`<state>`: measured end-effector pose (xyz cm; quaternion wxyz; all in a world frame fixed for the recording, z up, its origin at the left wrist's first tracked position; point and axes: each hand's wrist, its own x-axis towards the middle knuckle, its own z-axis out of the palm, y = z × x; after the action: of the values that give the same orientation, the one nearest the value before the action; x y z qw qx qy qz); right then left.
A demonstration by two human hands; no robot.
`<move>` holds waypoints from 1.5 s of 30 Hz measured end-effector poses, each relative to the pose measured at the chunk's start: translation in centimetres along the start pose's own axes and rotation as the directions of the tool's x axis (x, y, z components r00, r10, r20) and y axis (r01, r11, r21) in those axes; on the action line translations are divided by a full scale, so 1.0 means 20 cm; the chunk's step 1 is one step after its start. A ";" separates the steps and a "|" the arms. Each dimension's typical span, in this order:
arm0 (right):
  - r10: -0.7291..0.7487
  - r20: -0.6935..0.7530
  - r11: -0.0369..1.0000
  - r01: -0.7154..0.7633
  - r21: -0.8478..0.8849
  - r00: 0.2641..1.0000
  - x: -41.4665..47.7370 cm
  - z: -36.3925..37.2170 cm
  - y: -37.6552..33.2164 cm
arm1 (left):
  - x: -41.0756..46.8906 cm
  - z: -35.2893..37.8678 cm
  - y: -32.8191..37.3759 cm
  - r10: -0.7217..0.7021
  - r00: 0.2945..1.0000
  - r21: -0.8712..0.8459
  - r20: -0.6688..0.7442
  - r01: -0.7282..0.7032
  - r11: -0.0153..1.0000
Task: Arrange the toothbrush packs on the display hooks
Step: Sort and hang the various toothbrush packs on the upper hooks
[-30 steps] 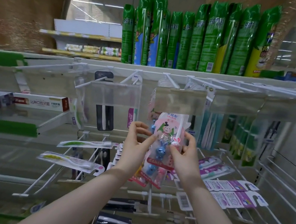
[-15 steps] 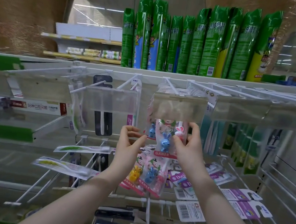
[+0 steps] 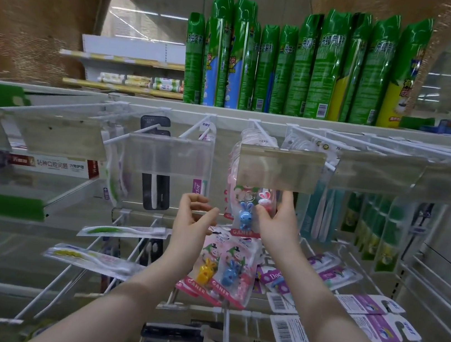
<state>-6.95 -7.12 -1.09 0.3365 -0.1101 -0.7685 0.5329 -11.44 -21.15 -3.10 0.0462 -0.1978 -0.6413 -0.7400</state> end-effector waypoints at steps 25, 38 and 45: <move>0.025 -0.076 0.992 -0.034 -0.121 0.997 -0.04 -0.02 0.16 | -0.02 0.03 -0.03 0.032 0.996 -0.009 0.080 -0.031 0.999; -0.015 0.014 0.882 0.020 -0.471 1.000 -0.23 -0.39 0.26 | -0.14 0.37 -0.15 0.161 0.865 0.279 0.476 -0.321 0.905; 0.162 0.019 0.647 -0.092 -0.757 0.987 -0.30 -0.57 0.38 | -0.17 0.58 -0.30 0.036 0.770 0.621 0.637 -0.540 0.568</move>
<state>3.31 1.38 -7.93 0.1894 -0.2704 -0.9240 0.1928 -7.61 -9.60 -8.68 0.0644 -0.4719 -0.8349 -0.2759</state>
